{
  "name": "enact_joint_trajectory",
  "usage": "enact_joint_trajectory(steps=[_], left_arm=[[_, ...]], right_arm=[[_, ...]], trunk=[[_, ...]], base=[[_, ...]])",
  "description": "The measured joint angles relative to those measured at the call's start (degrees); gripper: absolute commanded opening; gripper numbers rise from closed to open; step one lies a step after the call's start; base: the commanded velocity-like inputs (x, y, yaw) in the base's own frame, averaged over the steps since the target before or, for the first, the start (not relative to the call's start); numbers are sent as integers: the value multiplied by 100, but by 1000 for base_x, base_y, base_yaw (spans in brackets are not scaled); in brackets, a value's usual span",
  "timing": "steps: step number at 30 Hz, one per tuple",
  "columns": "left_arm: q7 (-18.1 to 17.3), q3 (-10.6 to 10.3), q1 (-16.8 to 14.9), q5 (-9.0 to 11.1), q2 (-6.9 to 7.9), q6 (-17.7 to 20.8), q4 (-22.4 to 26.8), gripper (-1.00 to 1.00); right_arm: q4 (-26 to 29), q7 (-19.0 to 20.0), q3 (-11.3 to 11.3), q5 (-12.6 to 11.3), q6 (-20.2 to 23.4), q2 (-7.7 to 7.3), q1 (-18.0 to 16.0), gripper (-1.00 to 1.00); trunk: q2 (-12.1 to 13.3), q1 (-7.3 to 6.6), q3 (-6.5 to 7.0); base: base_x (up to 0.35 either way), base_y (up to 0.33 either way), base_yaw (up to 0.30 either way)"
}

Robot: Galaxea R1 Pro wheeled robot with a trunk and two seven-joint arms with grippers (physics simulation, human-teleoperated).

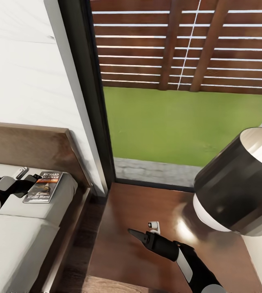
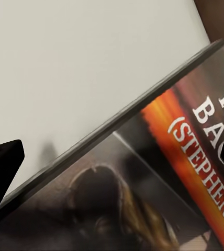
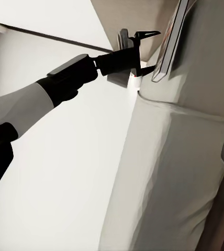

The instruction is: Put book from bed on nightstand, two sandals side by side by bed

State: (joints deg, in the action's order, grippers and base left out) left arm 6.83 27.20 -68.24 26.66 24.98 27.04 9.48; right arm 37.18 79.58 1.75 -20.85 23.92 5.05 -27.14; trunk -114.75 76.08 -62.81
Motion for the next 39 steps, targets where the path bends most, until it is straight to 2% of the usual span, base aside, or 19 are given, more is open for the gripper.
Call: enact_joint_trajectory(steps=[39], left_arm=[[2, -23, 0, -40, 9, -1, 12, 100]], right_arm=[[0, 2, 0, -15, 0, 0, 0, 100]], trunk=[[0, 0, 0]], base=[[-2, -28, 0]])
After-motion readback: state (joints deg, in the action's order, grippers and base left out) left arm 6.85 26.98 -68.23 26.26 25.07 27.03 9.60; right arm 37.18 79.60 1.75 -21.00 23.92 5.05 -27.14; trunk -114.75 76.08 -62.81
